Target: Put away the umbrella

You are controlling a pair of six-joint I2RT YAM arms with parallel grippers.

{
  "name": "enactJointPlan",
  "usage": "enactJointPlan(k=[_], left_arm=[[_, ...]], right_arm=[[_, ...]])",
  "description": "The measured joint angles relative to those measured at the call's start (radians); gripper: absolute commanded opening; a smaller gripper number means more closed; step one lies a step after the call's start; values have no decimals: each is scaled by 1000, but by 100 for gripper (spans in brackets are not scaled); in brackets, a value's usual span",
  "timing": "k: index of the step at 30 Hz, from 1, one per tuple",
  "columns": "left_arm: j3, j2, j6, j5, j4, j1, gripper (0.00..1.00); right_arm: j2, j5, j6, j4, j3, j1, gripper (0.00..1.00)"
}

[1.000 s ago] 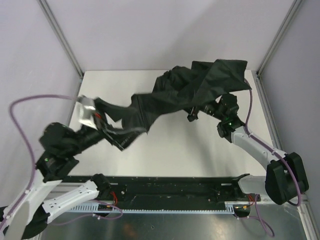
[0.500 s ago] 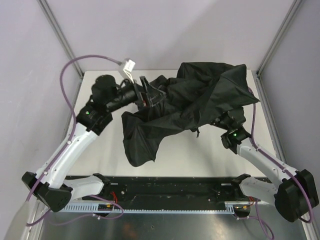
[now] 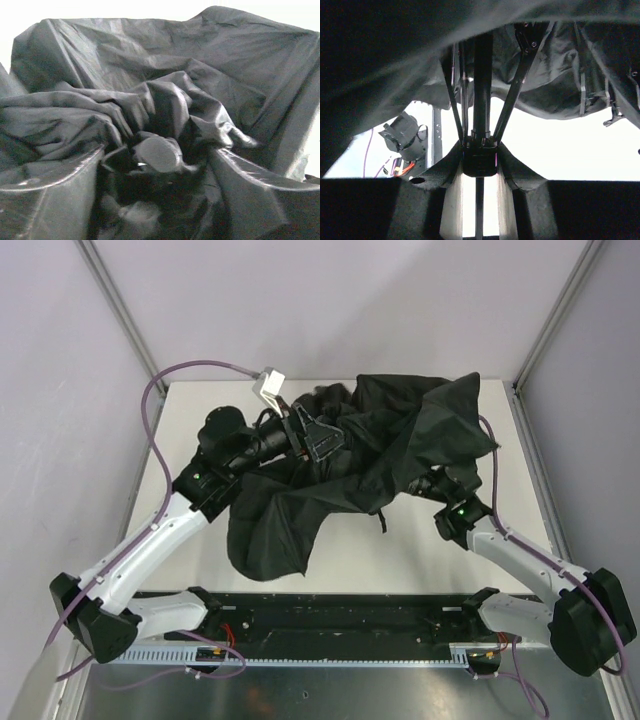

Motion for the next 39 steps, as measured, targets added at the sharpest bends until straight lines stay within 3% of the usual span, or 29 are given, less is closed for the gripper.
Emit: enactJointPlan(k=[3,4,5,6,8,13,17,20,23,24,25,29,30,33,39], left_arm=[[-1,16,-23,21,43,8,20],[-3,16,-32,29,50,11,10],[-5,16,-31,37,58,14,5],[-11,14,-30,39,67,16,3],[-33,9,-41,39,95,18,1],[-86,-13,-70,20,124,18,0],[-93,-31,-98,5,121,28,0],[-95,-47,-123,10,110,40,0],[-95,-58,-150,26,97,49,0],[-95,-60,-164,34,93,51,2],[-95,-63,-173,36,87,55,12],[-95,-66,-193,89,78,95,82],[-96,-69,-201,106,78,115,91],[-97,-80,-233,163,90,206,98],[-97,-87,-262,294,117,280,99]], right_arm=[[0,-3,11,-6,0,9,0],[0,-2,12,-9,0,10,5],[-1,3,14,-19,0,12,19],[-3,14,14,-27,0,13,34],[-16,40,14,-58,0,17,53],[-81,204,37,-182,0,85,64],[-132,425,27,-270,0,195,64],[-144,605,0,-304,0,312,55],[-135,772,-46,-310,0,402,17],[-128,844,-62,-301,0,430,9],[-122,874,-81,-295,0,441,4],[-92,874,-111,-249,0,447,0],[-86,830,-108,-229,0,420,0],[-84,658,-85,-188,0,308,0],[-84,382,-34,-157,0,175,0]])
